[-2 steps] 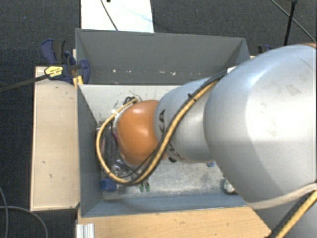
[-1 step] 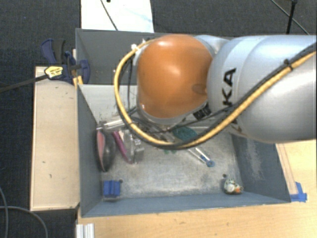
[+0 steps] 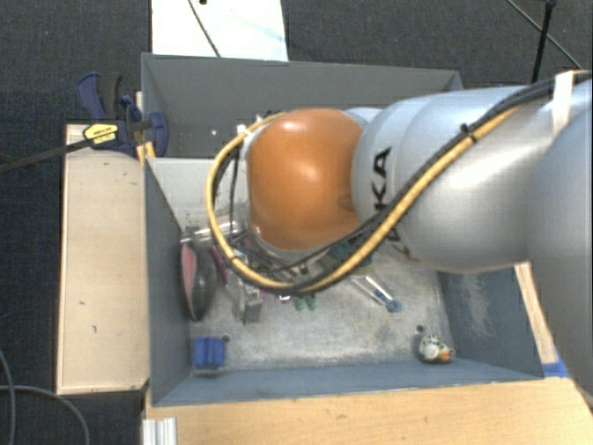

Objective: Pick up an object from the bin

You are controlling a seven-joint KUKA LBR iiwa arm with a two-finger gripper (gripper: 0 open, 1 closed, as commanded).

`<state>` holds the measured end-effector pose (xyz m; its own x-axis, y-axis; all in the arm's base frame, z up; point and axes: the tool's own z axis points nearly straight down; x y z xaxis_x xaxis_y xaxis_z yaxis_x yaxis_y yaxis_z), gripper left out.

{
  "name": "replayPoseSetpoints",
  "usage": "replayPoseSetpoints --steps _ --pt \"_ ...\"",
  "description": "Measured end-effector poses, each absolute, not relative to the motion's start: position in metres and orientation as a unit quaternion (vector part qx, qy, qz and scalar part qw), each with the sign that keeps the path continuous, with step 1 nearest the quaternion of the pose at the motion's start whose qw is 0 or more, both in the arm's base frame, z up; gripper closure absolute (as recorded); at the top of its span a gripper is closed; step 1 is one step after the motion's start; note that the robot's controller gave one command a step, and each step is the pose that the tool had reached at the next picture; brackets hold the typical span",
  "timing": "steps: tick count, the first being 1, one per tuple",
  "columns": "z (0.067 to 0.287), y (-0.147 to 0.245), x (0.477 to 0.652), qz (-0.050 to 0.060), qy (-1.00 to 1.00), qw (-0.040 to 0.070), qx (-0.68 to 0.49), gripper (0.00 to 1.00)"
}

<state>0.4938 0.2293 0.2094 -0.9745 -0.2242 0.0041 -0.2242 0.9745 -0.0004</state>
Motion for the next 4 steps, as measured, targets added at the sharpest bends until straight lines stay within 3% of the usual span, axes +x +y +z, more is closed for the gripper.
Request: replayPoseSetpoints --steps 1,2,3,4 --pt "0.141 0.24 0.488 0.001 -1.0 0.001 -0.025 1.0" --pt "0.143 0.24 0.488 0.0 -1.0 0.0 -0.026 0.0" --pt "0.071 0.246 0.476 0.0 -0.987 0.005 -0.158 0.0" --pt "0.074 0.248 0.478 -0.003 -0.987 0.001 -0.159 1.0"
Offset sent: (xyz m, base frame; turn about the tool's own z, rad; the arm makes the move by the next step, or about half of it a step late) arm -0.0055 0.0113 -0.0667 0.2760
